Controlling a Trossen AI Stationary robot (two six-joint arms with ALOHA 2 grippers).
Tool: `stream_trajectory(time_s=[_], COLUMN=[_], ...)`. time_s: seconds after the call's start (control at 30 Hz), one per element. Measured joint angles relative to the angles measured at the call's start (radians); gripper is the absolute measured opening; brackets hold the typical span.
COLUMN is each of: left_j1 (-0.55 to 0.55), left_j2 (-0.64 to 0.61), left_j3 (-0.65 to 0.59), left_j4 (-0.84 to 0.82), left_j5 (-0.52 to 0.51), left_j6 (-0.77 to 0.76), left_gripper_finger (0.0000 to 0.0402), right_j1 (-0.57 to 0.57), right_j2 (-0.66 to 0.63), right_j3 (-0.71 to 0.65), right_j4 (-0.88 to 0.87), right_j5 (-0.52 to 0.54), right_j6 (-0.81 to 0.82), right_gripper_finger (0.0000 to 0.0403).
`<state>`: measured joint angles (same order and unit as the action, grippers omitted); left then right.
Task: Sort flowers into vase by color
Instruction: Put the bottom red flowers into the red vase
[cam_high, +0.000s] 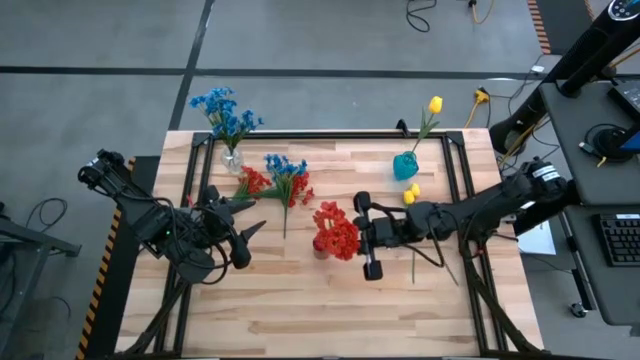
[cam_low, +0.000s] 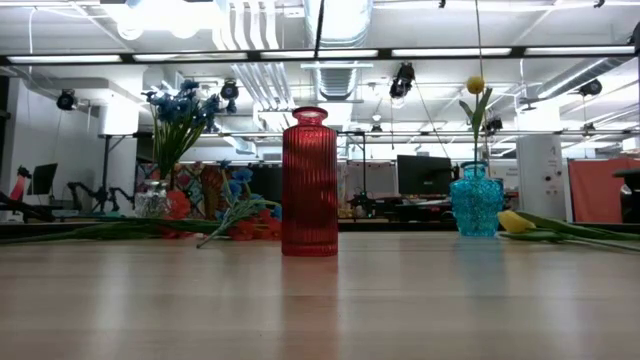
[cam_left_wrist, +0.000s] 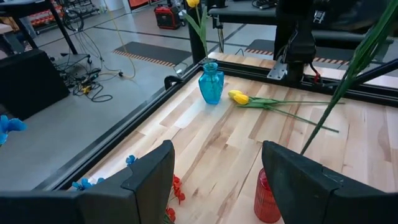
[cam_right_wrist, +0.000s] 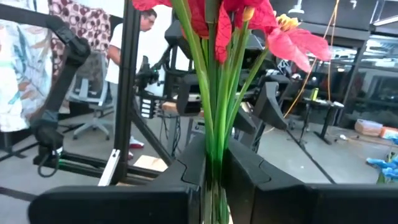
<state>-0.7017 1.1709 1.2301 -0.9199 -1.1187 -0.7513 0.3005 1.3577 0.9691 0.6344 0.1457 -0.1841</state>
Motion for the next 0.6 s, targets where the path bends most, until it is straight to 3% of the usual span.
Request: stream_trajectory(time_s=[0.6], left_j1=[0.0], left_j2=[0.0], left_j3=[0.0], left_j4=[0.0], left_j5=[0.0], left_j6=[0.0], left_gripper_finger=[0.0225], right_j1=[-0.049], right_j2=[0.066], right_j3=[-0.023], right_j4=[0.059], right_j5=[0.004], right_j6=[0.009], right_gripper_finger=[0.0034])
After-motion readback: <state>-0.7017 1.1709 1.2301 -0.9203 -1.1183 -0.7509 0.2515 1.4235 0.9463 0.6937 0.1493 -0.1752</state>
